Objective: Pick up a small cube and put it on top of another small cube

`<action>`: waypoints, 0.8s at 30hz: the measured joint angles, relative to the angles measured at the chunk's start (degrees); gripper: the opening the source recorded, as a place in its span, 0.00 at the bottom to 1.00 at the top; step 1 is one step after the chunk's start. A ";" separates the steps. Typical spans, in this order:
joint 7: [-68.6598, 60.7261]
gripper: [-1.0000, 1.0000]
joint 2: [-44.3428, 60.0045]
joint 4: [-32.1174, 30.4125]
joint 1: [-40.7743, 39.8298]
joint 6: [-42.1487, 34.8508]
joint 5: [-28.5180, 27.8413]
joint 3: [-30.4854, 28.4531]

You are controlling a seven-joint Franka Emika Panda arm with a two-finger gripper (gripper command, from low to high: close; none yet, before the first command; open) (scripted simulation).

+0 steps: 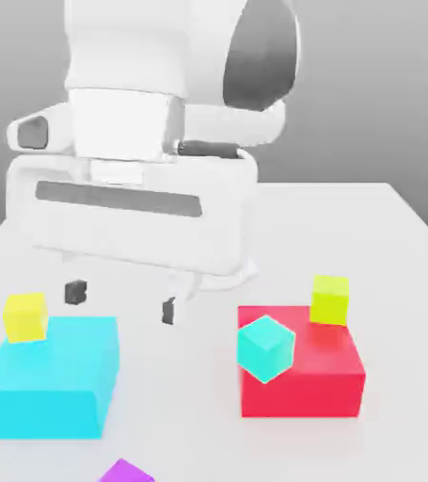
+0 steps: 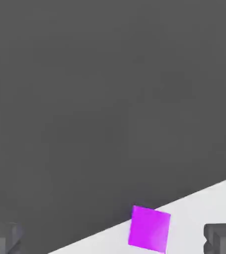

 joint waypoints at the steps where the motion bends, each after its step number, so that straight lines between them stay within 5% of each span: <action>1: 0.57 0.50 2.07 0.09 -0.12 0.58 0.14 -0.12; 12: 3.80 0.50 24.88 2.20 -1.55 10.40 2.88 -0.77; 13: 3.79 0.00 26.49 2.52 -1.58 11.65 2.93 -0.73; 24: 3.90 0.00 19.71 1.07 -1.44 6.35 2.74 -0.87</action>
